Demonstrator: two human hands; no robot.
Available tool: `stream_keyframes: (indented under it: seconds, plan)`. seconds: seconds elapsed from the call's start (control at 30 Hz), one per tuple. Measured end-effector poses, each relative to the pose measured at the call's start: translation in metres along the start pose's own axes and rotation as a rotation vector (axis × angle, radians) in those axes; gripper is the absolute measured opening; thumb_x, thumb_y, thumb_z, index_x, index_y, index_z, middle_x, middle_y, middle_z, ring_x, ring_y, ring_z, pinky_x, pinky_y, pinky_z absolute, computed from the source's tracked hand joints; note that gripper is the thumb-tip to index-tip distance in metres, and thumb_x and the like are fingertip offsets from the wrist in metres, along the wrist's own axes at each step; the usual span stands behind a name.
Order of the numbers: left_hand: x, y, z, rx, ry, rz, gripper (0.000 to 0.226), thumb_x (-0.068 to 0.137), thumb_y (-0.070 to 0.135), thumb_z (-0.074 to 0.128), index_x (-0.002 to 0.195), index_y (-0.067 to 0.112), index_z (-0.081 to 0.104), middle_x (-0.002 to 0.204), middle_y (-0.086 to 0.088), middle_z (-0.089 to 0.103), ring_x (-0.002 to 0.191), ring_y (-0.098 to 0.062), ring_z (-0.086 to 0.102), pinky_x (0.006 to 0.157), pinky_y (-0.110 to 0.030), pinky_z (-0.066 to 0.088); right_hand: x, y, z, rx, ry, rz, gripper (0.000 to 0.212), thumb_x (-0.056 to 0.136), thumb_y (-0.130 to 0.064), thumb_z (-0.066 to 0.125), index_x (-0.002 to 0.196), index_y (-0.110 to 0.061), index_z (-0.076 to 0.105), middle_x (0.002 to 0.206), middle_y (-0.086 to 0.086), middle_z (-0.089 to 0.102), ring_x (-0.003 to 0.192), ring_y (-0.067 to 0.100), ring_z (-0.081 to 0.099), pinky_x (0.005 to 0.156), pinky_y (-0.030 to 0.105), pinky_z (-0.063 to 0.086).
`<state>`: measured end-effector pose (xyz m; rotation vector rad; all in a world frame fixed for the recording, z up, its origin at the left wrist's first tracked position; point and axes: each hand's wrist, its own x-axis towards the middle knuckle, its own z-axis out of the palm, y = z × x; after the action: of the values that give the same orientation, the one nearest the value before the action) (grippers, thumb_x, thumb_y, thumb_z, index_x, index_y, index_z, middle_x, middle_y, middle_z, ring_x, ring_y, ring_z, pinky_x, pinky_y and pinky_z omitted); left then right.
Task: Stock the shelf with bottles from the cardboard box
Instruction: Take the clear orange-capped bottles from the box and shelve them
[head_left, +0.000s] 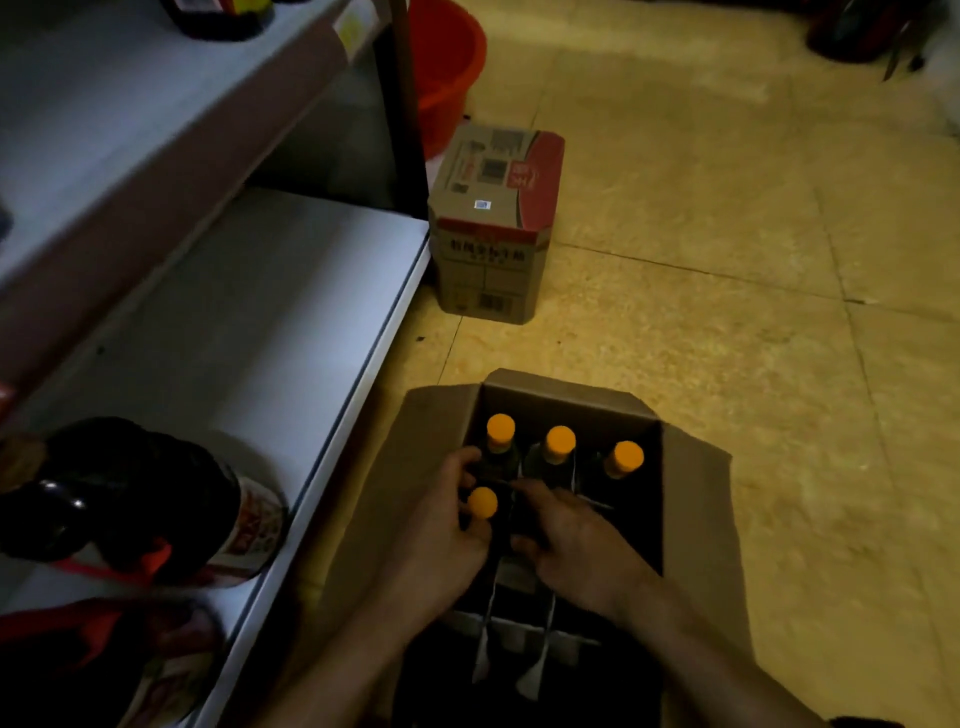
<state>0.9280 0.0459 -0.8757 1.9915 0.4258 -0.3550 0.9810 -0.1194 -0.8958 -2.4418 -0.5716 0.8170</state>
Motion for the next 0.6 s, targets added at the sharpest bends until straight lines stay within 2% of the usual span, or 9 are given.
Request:
stream_keyframes:
  seconds: [0.1, 0.2, 0.3, 0.4, 0.5, 0.6]
  plan:
    - [0.007, 0.008, -0.007, 0.018, 0.005, 0.053, 0.065, 0.099, 0.004, 0.058, 0.150, 0.037, 0.034, 0.123, 0.015, 0.045, 0.100, 0.000, 0.054, 0.072, -0.013, 0.047, 0.016, 0.000, 0.002, -0.069, -0.005, -0.051, 0.065, 0.098, -0.027, 0.061, 0.154, -0.035, 0.029, 0.142, 0.005, 0.052, 0.131, 0.026, 0.053, 0.103, 0.041, 0.048]
    - [0.013, 0.013, -0.013, 0.070, -0.008, 0.071, 0.067, 0.098, 0.004, 0.059, 0.152, 0.034, 0.034, 0.121, 0.011, 0.047, 0.101, -0.006, 0.057, 0.076, -0.020, 0.051, 0.024, 0.003, 0.000, -0.099, -0.048, -0.048, 0.067, 0.097, -0.028, 0.063, 0.155, -0.034, 0.029, 0.147, 0.005, 0.049, 0.135, 0.026, 0.050, 0.107, 0.042, 0.046]
    - [0.012, 0.016, -0.010, 0.097, -0.017, 0.082, 0.066, 0.098, 0.006, 0.059, 0.150, 0.038, 0.034, 0.122, 0.013, 0.048, 0.097, -0.003, 0.057, 0.075, -0.019, 0.052, 0.028, 0.008, 0.001, -0.087, -0.033, -0.048, 0.065, 0.095, -0.030, 0.064, 0.152, -0.037, 0.034, 0.142, 0.003, 0.054, 0.131, 0.024, 0.053, 0.104, 0.043, 0.048]
    - [0.013, 0.015, -0.006, 0.191, -0.002, 0.129, 0.064, 0.099, 0.012, 0.060, 0.151, 0.038, 0.033, 0.124, 0.014, 0.047, 0.107, -0.007, 0.055, 0.087, -0.026, 0.053, 0.034, 0.011, 0.004, -0.077, -0.034, -0.086, 0.060, 0.091, -0.024, 0.063, 0.145, -0.039, 0.040, 0.134, 0.005, 0.058, 0.124, 0.025, 0.057, 0.099, 0.045, 0.051]
    - [0.016, 0.012, -0.003, 0.208, -0.017, 0.153, 0.065, 0.100, 0.010, 0.059, 0.153, 0.035, 0.032, 0.122, 0.012, 0.046, 0.099, -0.002, 0.051, 0.078, -0.016, 0.047, 0.038, 0.008, 0.008, -0.087, -0.078, -0.118, 0.051, 0.091, -0.014, 0.060, 0.138, -0.028, 0.048, 0.127, 0.010, 0.060, 0.117, 0.029, 0.059, 0.094, 0.045, 0.052]
    - [0.018, 0.011, -0.003, 0.202, -0.024, 0.165, 0.064, 0.099, 0.007, 0.059, 0.152, 0.034, 0.033, 0.122, 0.009, 0.049, 0.089, -0.001, 0.052, 0.070, -0.011, 0.044, 0.040, 0.003, 0.012, -0.023, -0.061, -0.138, 0.042, 0.087, -0.032, 0.059, 0.129, -0.027, 0.054, 0.122, 0.009, 0.064, 0.110, 0.029, 0.063, 0.091, 0.050, 0.054]
